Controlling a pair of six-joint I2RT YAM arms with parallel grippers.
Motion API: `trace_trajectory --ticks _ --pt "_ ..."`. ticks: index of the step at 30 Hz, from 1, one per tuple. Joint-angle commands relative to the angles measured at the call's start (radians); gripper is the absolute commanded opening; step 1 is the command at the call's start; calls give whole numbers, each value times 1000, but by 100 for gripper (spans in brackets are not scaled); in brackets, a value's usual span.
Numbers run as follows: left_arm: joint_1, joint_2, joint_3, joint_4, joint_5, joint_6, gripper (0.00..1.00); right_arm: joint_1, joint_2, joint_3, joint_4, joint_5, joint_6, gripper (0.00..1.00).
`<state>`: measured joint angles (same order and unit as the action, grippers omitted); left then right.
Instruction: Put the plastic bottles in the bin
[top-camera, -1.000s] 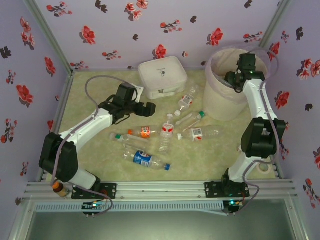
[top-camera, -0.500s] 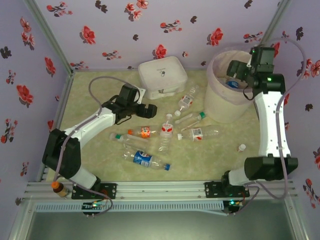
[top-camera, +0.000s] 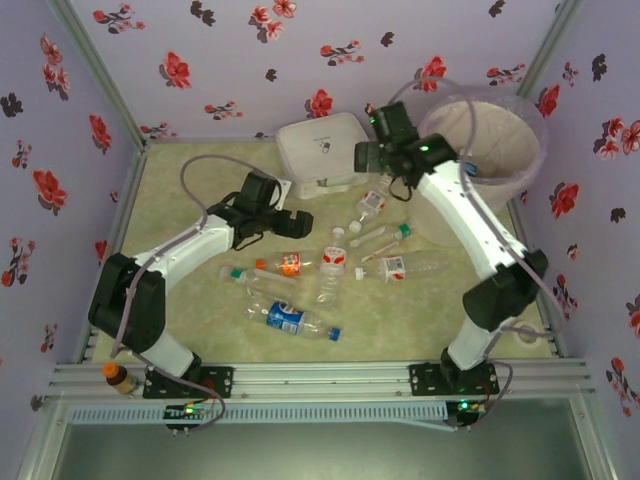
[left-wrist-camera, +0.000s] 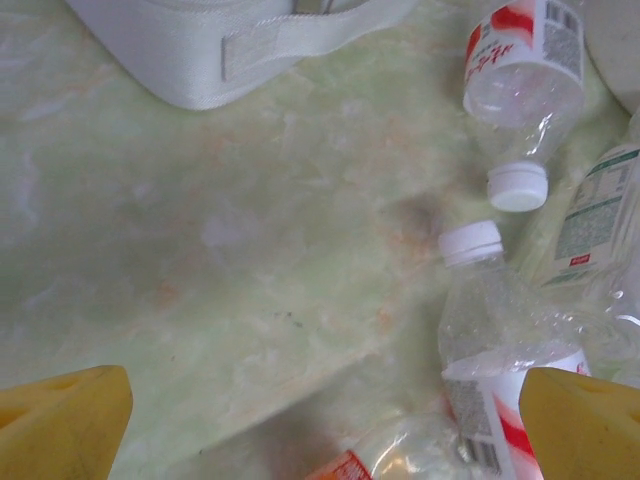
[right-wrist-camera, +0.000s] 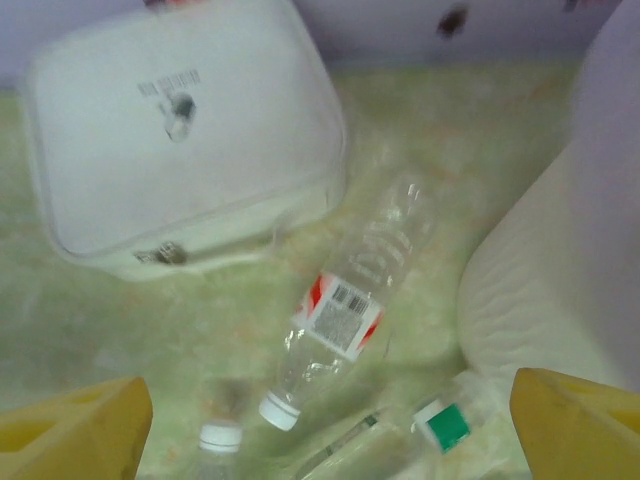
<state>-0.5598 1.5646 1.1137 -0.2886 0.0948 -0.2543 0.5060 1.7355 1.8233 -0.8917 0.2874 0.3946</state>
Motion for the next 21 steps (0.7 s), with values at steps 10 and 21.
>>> trace_trajectory --ticks 10,21 --pt "43 -137 -106 -54 -44 -2 100 -22 270 -193 296 -1 163 98" --pt "43 -124 -91 -55 -32 -6 100 -79 371 -226 399 -78 172 84"
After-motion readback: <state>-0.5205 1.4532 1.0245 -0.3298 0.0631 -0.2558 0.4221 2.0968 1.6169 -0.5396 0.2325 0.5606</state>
